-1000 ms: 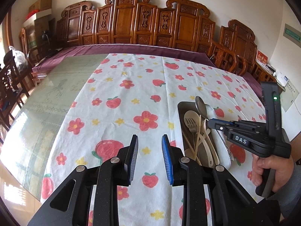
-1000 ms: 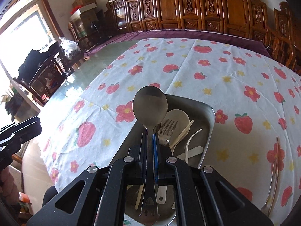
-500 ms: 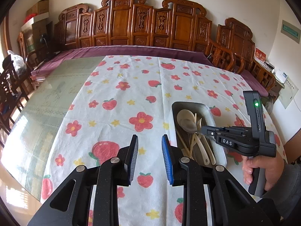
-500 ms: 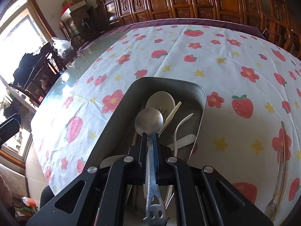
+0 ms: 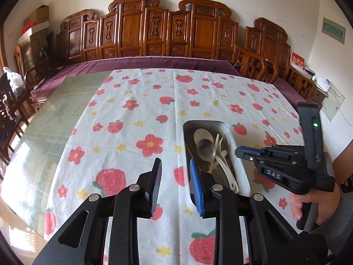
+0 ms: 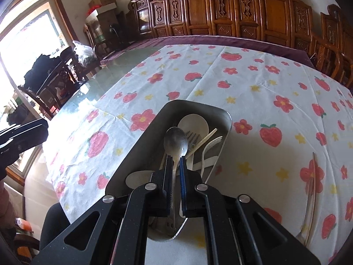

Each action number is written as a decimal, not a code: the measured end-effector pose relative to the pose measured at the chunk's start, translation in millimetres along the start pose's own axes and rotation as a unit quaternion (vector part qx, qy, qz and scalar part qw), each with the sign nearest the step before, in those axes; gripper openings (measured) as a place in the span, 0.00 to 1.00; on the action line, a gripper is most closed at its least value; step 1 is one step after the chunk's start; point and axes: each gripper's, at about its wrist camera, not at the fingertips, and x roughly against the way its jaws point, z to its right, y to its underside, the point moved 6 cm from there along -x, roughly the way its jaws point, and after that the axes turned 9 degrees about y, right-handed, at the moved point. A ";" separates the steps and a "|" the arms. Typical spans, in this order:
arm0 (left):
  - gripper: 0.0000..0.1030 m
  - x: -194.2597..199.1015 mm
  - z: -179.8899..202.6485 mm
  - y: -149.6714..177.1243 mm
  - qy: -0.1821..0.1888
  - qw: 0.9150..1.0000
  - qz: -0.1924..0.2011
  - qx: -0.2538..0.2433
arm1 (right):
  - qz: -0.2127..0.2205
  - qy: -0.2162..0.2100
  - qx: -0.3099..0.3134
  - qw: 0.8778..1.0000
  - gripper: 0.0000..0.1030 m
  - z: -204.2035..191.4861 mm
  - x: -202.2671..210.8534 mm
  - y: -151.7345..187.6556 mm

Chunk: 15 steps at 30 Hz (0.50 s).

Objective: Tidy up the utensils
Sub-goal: 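Lower the metal spoon into the tray and open the right tool, then grasp the wooden chopstick on the cloth with the right tool and lift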

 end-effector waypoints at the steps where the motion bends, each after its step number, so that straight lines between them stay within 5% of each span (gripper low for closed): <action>1: 0.30 -0.4 3.4 -0.1 0.002 1.000 0.001 -0.002 | 0.004 0.002 0.003 1.000 0.07 3.2 7.4 3.1; 7: 0.35 -6.2 27.1 -2.3 0.015 1.000 -0.002 -0.016 | 0.018 0.025 0.005 0.999 0.08 35.5 45.0 29.0; 13: 0.52 -16.9 50.2 -1.0 0.025 0.999 -0.010 -0.029 | 0.024 0.056 -0.021 0.998 0.08 81.8 70.7 58.5; 15: 0.65 -21.2 58.3 -1.1 0.029 0.999 -0.010 -0.033 | 0.023 0.071 -0.029 0.997 0.08 99.8 77.6 69.3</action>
